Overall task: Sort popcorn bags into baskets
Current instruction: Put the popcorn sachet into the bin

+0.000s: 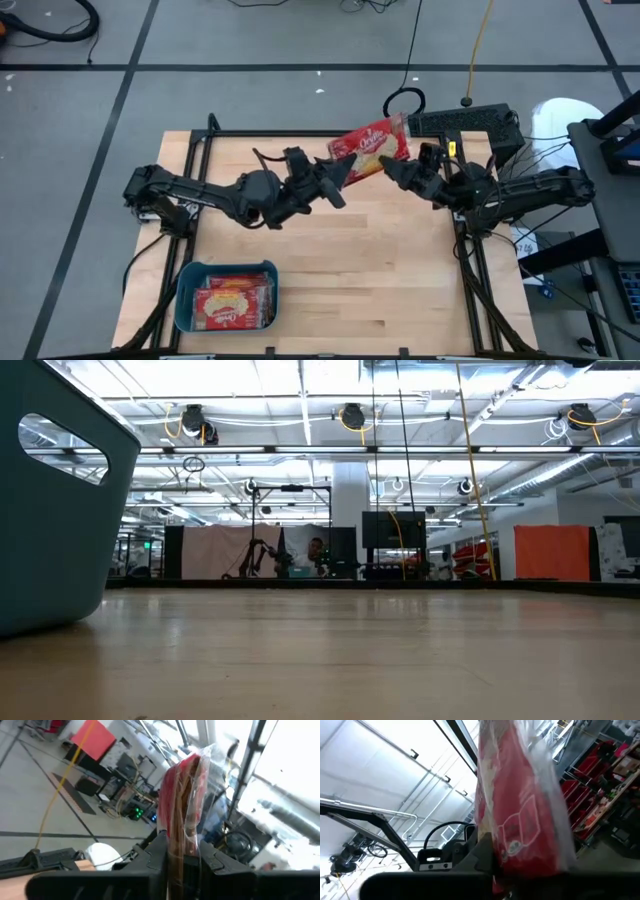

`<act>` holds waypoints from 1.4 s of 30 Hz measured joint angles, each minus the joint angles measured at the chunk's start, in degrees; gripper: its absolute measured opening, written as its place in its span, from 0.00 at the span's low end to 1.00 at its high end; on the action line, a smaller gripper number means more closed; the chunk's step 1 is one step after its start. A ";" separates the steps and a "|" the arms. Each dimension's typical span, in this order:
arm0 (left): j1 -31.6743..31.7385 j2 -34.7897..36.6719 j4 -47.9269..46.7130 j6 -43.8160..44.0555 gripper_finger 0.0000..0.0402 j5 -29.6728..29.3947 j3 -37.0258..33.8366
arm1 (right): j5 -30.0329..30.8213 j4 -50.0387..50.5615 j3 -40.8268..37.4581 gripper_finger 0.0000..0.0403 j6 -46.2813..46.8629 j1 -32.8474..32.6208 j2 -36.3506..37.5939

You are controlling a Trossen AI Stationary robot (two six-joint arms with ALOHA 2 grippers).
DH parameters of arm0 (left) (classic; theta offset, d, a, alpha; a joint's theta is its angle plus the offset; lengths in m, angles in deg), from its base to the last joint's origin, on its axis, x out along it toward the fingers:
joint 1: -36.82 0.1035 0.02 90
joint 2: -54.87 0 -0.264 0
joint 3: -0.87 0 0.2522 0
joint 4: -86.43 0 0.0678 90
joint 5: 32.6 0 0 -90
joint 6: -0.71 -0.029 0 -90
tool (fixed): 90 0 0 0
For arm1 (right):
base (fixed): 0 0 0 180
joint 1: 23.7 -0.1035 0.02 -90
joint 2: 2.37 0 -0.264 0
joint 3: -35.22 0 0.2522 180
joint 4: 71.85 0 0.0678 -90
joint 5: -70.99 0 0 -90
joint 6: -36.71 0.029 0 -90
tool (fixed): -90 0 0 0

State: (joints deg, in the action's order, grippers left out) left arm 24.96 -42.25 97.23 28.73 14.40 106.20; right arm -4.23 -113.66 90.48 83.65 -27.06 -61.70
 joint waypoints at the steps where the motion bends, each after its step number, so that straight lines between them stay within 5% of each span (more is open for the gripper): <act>1: 0.00 0.06 -0.68 -0.06 0.14 0.73 0.00 | 0.02 0.00 0.00 0.04 -0.04 0.02 0.04; 9: -2.32 1.41 -9.67 -2.03 0.35 2.49 0.00 | -0.05 0.35 -0.02 0.02 1.90 0.68 1.24; 18: -6.38 11.40 -33.91 4.54 0.58 9.84 0.02 | -1.74 10.50 0.00 0.01 7.19 0.79 8.76; 22: -8.12 15.08 -39.13 1.82 0.57 11.67 0.02 | -12.22 18.30 0.00 0.01 16.48 0.83 11.08; 31: -10.58 16.09 -36.67 -27.26 0.48 12.42 0.04 | -40.48 21.29 0.00 0.01 32.20 0.50 8.43; 42: -10.93 15.00 -39.20 -34.30 0.52 14.29 0.02 | -58.13 15.46 0.00 0.02 48.53 -0.12 -0.80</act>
State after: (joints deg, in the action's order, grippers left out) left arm 14.03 -27.26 58.03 -5.56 28.69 106.22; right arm -62.36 -98.20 90.48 132.17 -27.18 -62.50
